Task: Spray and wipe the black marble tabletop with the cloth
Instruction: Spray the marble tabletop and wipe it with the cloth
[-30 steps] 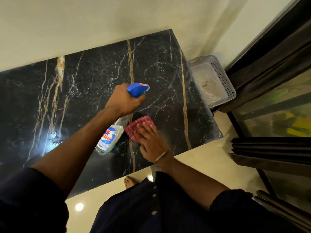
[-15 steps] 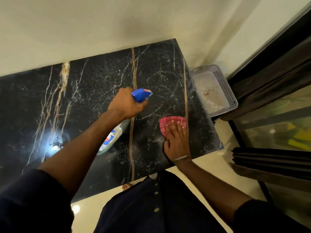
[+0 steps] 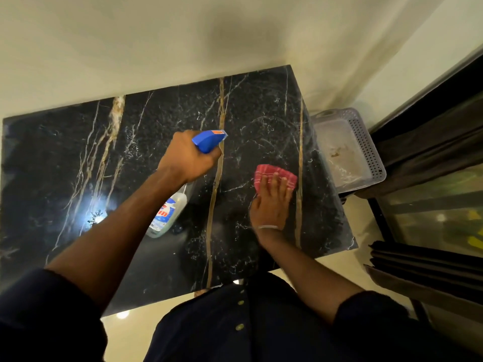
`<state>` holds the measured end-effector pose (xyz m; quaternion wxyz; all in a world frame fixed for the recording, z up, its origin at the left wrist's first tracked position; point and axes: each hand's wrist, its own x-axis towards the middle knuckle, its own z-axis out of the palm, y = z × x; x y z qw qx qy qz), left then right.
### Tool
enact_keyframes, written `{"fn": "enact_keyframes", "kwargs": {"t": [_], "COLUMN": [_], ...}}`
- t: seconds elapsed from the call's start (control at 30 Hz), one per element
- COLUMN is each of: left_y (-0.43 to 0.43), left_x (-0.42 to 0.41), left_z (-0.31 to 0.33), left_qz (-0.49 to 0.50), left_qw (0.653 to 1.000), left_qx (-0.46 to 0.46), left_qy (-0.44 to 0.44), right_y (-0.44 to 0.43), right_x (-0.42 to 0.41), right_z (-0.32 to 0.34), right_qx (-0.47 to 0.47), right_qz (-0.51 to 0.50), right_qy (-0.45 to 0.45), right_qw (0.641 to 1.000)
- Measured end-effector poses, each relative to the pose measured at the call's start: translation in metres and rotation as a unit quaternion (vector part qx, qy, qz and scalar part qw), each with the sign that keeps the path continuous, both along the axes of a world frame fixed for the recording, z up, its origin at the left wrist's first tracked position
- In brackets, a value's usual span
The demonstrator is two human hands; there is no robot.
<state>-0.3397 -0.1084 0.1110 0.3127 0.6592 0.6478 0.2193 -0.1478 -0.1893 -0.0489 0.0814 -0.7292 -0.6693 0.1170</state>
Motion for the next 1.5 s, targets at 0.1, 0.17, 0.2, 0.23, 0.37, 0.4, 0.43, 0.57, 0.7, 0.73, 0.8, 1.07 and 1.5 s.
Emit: {"fn": "enact_keyframes", "kwargs": {"t": [0.1, 0.17, 0.2, 0.23, 0.37, 0.4, 0.43, 0.57, 0.7, 0.73, 0.8, 1.07, 1.5], "left_y": [0.002, 0.004, 0.005, 0.006, 0.008, 0.008, 0.008, 0.007, 0.005, 0.005, 0.005, 0.009, 0.014], "left_x": [0.004, 0.007, 0.008, 0.008, 0.006, 0.005, 0.003, 0.002, 0.002, 0.002, 0.001, -0.016, -0.029], "left_z": [-0.005, -0.008, -0.008, -0.009, -0.009, -0.008, -0.008, -0.008, -0.006, -0.006, -0.006, -0.008, 0.003], "left_qz": [0.002, -0.003, -0.006, -0.008, 0.004, 0.005, 0.004, 0.007, 0.026, 0.033, 0.042, 0.025, -0.006], "left_qw": [1.0, 1.0, 1.0, 1.0, 1.0, 1.0, 1.0, 1.0, 0.999, 0.999, 0.999, 1.0, 0.999], "left_qx": [0.005, 0.01, 0.01, 0.005, -0.015, -0.016, -0.017, -0.013, 0.01, 0.01, 0.009, -0.002, 0.032], "left_qy": [0.002, -0.007, -0.008, -0.009, -0.018, -0.019, -0.02, -0.025, -0.016, -0.012, -0.011, -0.007, -0.021], "right_y": [-0.013, -0.009, -0.003, 0.003, 0.033, 0.042, 0.049, 0.049, 0.006, -0.004, -0.019, 0.015, 0.009], "right_x": [-0.038, -0.04, -0.031, -0.018, 0.064, 0.083, 0.094, 0.067, -0.012, -0.031, -0.058, 0.062, -0.033], "right_z": [-0.006, -0.01, -0.011, -0.012, -0.013, -0.012, -0.011, -0.008, -0.005, -0.006, -0.008, -0.014, -0.004], "right_qx": [-0.013, -0.017, -0.01, -0.001, 0.008, 0.007, 0.003, -0.002, 0.014, 0.011, -0.016, 0.003, -0.016], "right_qz": [0.213, 0.311, 0.347, 0.367, 0.181, 0.109, 0.05, -0.048, 0.114, 0.178, 0.302, 0.209, 0.206], "right_qy": [0.009, 0.011, 0.001, -0.012, -0.005, -0.001, -0.005, -0.012, 0.017, 0.031, 0.028, 0.022, 0.015], "right_qw": [0.977, 0.95, 0.938, 0.93, 0.983, 0.994, 0.999, 0.999, 0.993, 0.984, 0.953, 0.978, 0.978]}}
